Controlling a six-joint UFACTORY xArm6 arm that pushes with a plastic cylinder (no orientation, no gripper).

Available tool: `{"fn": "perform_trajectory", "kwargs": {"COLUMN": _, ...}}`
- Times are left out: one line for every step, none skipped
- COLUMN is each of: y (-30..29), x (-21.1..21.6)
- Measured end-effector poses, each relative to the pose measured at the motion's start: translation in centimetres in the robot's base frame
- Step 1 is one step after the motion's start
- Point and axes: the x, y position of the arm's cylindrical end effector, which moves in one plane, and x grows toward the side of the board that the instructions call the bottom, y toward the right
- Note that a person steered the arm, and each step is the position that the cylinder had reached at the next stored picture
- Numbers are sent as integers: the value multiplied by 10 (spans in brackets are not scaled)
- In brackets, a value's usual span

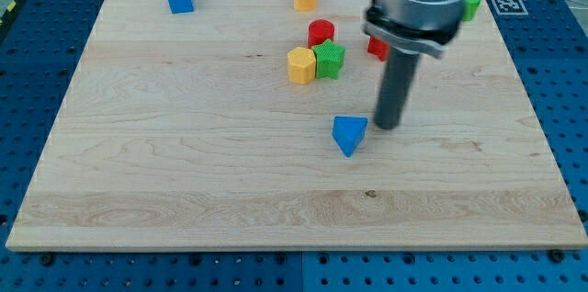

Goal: Push the blue triangle to the left center of the board

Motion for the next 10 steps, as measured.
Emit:
{"fn": "perform_trajectory", "kwargs": {"y": 11, "x": 37}}
{"fn": "perform_trajectory", "kwargs": {"y": -55, "x": 35}}
{"fn": "perform_trajectory", "kwargs": {"y": -136, "x": 12}}
{"fn": "perform_trajectory", "kwargs": {"y": -147, "x": 12}}
{"fn": "perform_trajectory", "kwargs": {"y": -103, "x": 29}}
{"fn": "perform_trajectory", "kwargs": {"y": -65, "x": 22}}
{"fn": "perform_trajectory", "kwargs": {"y": -87, "x": -10}}
{"fn": "perform_trajectory", "kwargs": {"y": -169, "x": -14}}
{"fn": "perform_trajectory", "kwargs": {"y": -212, "x": -14}}
{"fn": "perform_trajectory", "kwargs": {"y": -186, "x": -8}}
